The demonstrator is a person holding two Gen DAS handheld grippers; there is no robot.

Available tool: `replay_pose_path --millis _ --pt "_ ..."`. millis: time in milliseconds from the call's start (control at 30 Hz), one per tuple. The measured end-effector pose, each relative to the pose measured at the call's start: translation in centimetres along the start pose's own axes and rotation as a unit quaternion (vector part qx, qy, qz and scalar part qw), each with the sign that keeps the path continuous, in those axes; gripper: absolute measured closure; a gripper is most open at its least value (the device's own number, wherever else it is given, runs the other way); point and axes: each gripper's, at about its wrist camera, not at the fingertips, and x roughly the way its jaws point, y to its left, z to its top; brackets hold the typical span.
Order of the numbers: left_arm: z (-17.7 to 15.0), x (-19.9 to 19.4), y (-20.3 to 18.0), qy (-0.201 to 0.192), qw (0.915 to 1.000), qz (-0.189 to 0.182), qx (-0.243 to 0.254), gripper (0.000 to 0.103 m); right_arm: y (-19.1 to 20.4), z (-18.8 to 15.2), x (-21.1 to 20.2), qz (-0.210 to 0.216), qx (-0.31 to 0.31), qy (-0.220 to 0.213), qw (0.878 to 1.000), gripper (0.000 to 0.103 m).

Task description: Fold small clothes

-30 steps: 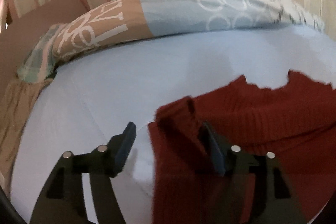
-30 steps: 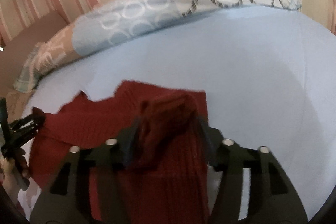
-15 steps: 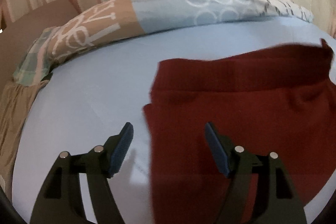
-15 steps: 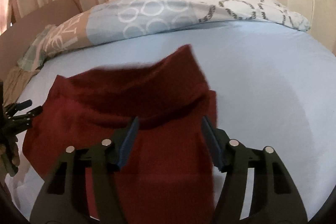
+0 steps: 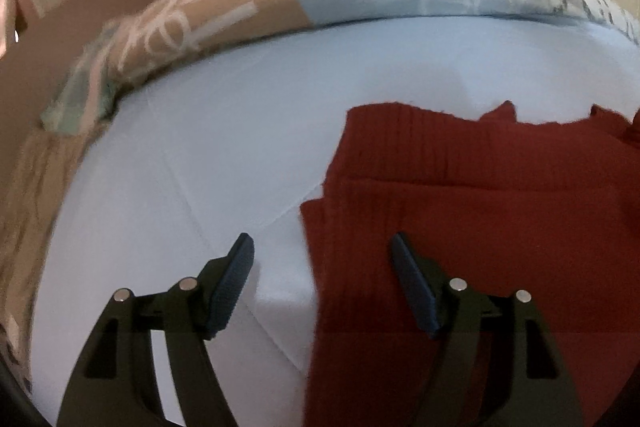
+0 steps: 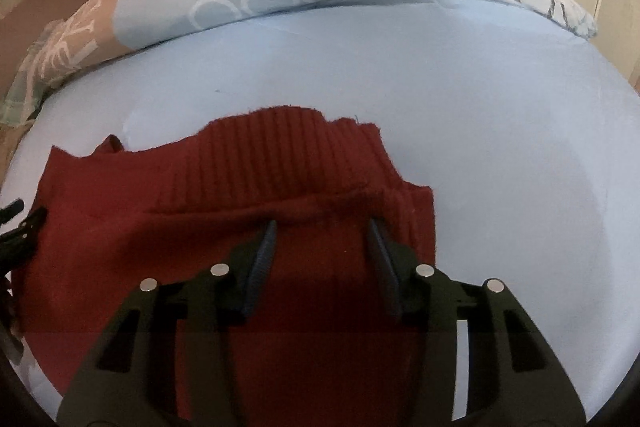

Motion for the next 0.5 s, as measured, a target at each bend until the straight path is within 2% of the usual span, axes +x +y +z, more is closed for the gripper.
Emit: replay_pose_path --millis 67,133,233,367,433,467,500 --pt "0.2 -0.9 0.2 -0.014 0.9997 -0.018 -0.003 0.031 0.1 -0.3 -1.3 0.019 -0.003 -0.024 1.000 0.054" --pt "0.7 -1.6 -0.9 -0.025 0.9991 -0.027 0.021 0.031 0.4 -0.8 -2.8 0.018 -0.012 -0.050 0.999 0.050" --pt "2.1 -1.3 -3.2 -0.021 0.9975 -0.039 0.054 0.030 0.4 -1.1 -3.7 0.032 -0.005 -0.062 0.998 0.050" --pt "3.6 0.6 -6.1 -0.001 0.9960 -0.018 0.088 0.031 0.3 -1.2 -3.4 0.026 -0.001 -0.055 0.998 0.050" --pt "4.0 1.8 -6.4 0.015 0.9955 -0.030 0.089 0.047 0.3 -1.4 -3.2 0.028 -0.001 -0.053 0.998 0.050" --pt "4.2 2.2 -6.4 0.023 0.9951 -0.040 0.088 0.069 0.3 -1.6 -3.1 0.024 -0.003 -0.055 0.998 0.050" --pt "4.4 2.6 -6.4 0.029 0.9949 -0.041 0.088 0.086 0.3 -1.5 -3.0 0.023 -0.004 -0.055 0.998 0.050"
